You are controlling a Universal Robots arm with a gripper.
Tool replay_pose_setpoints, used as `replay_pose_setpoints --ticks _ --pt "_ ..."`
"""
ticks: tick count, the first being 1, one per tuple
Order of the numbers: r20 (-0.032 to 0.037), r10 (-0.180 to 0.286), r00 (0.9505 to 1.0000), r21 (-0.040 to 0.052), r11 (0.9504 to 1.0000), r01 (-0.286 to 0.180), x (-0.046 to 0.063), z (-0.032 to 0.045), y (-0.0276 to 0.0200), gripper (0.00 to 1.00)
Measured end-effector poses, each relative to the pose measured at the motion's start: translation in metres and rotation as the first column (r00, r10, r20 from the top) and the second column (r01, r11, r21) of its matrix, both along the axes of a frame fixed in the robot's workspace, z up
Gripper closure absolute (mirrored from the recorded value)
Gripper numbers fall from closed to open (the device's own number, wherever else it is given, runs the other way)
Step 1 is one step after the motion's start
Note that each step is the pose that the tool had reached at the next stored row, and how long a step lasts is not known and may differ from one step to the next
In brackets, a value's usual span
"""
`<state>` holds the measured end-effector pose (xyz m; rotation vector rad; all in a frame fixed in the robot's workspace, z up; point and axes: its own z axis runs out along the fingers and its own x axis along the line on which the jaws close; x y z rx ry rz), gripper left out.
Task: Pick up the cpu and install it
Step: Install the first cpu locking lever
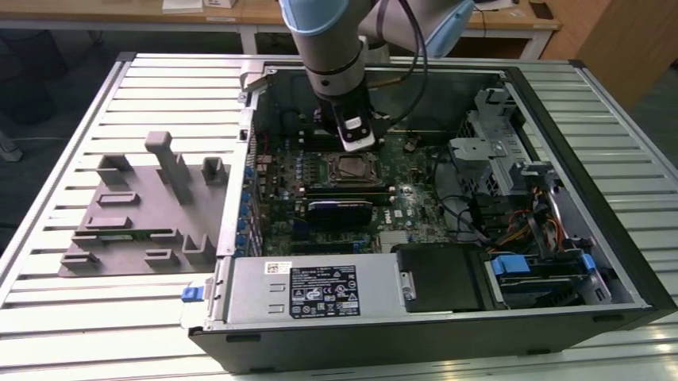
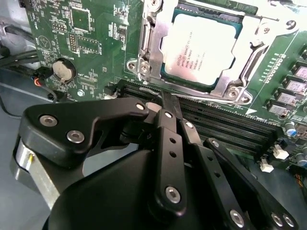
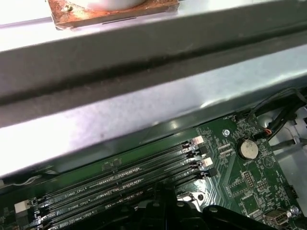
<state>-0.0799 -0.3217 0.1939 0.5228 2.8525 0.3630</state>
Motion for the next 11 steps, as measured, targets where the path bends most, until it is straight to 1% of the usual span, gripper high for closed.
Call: replay_pose_setpoints --ticks 4,11 --pt "0.0 0.0 1.0 -0.01 1.0 0.0 0.0001 -0.002 0.0 0.89" --pt "-0.0001 0.0 1.0 -0.0108 0.9999 0.0 0.0 -0.0035 0.0 0.89"
